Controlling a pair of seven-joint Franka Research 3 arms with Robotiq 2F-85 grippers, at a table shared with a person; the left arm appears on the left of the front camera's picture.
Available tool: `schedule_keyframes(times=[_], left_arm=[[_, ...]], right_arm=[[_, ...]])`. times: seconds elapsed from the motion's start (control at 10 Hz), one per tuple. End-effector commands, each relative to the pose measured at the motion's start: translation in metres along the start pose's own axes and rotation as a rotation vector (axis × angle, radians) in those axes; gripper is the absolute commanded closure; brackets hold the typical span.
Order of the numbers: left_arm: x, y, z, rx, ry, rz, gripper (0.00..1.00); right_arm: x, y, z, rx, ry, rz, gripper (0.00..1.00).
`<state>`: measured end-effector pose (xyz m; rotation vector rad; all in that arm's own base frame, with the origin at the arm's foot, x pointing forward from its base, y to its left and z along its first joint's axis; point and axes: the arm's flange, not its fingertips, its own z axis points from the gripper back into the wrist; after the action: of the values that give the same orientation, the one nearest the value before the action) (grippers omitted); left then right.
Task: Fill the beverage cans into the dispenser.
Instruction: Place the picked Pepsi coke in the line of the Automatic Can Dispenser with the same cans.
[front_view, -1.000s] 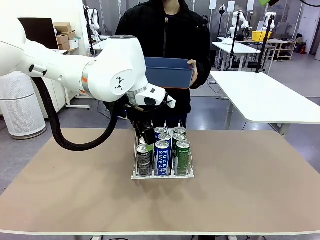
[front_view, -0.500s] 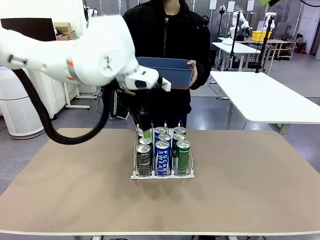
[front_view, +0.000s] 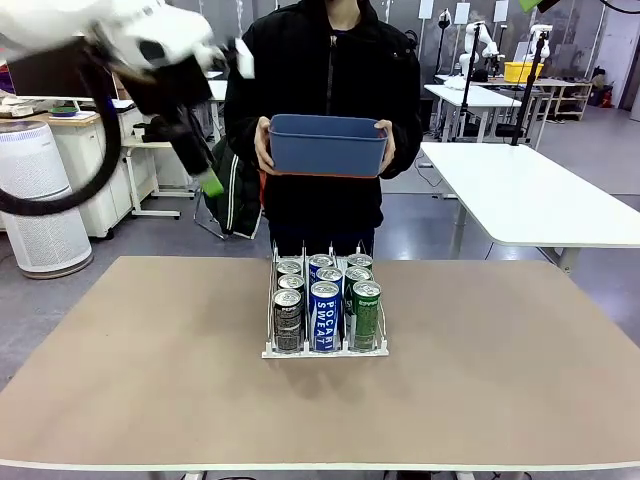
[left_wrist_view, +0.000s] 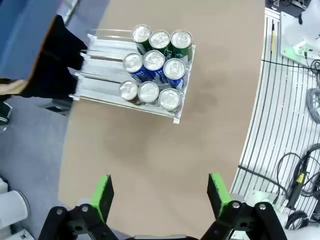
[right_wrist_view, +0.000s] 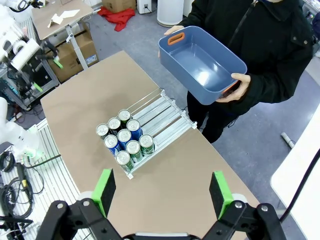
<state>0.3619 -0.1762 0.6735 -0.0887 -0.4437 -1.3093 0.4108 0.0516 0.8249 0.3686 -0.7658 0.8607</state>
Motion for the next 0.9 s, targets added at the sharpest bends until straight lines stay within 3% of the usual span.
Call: schedule_keyframes(times=[0.0,0.3,0.8], left_arm=[[0.001,0.014,0.041,0.005,-0.055,-0.041,0.00],[-0.011,0.027,0.095,0.044,-0.199,-0.019,0.00],[-0.031,0.035,0.154,0.138,-0.369,0.199,0.00]], right_arm=[[-0.001,0.001,-0.001,0.003,0.000,-0.002,0.00],[-0.001,0.001,-0.001,0.003,0.000,-0.002,0.00],[-0.001,0.001,-0.001,0.003,0.000,-0.002,0.00]])
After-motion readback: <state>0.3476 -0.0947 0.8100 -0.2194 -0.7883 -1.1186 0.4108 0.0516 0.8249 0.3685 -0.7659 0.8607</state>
